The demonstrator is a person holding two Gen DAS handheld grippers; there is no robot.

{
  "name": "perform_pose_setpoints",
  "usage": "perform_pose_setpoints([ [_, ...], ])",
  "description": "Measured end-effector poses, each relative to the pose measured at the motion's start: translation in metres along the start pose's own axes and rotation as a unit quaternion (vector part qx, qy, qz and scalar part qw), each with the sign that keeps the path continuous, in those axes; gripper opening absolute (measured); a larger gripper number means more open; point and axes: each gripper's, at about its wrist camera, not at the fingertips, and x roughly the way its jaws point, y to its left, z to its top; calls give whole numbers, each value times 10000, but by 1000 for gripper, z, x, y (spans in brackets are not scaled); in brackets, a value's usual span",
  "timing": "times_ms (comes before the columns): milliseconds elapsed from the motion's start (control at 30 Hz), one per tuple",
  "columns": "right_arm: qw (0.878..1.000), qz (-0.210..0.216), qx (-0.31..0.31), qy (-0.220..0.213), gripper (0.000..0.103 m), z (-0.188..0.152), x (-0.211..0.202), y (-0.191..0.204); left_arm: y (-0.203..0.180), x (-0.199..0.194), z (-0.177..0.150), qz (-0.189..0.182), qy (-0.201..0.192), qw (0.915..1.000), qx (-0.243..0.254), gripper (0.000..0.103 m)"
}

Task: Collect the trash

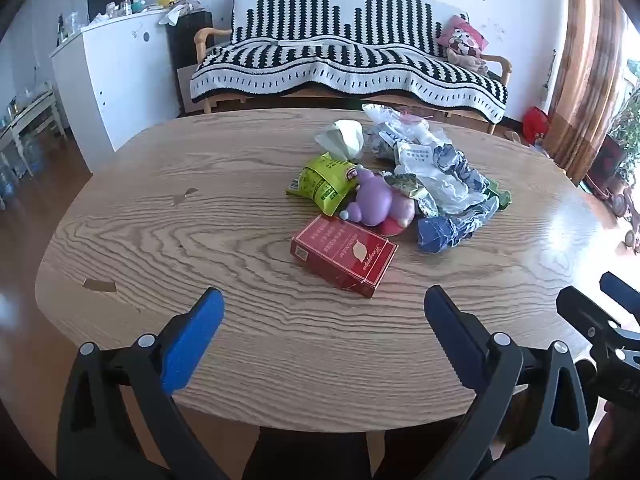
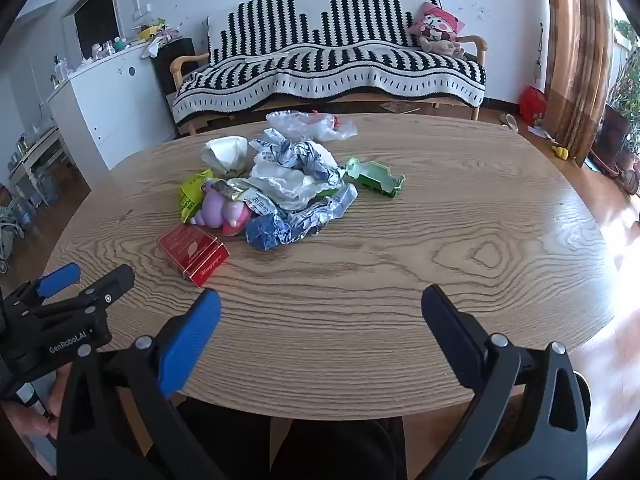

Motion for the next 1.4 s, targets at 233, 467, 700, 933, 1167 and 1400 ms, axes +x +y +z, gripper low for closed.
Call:
perform_pose_setpoints([
  [233,10000,28,17,-28,97,0,-1,-1,4,1,-2,-26,50,10000,-23,98],
  [467,10000,33,21,-37,97,-1,2,-4,4,7,-2,-2,123,9999,-30,98],
  [700,9999,76,112,10,97,0,4,-6,1,12,-3,5,165,9999,-21,98],
  [933,9999,94,133,2,97,0,3,-7,0,12,-3,19,184,9998,-14,98],
  [1167,9998,80,164,-4,97,-1,3,-9,0,12,-3,17,192,9998,-21,98],
  [1400,9998,66,175,-4,97,-1,2,-11,-1,12,-3,26,189,9998,-16,98],
])
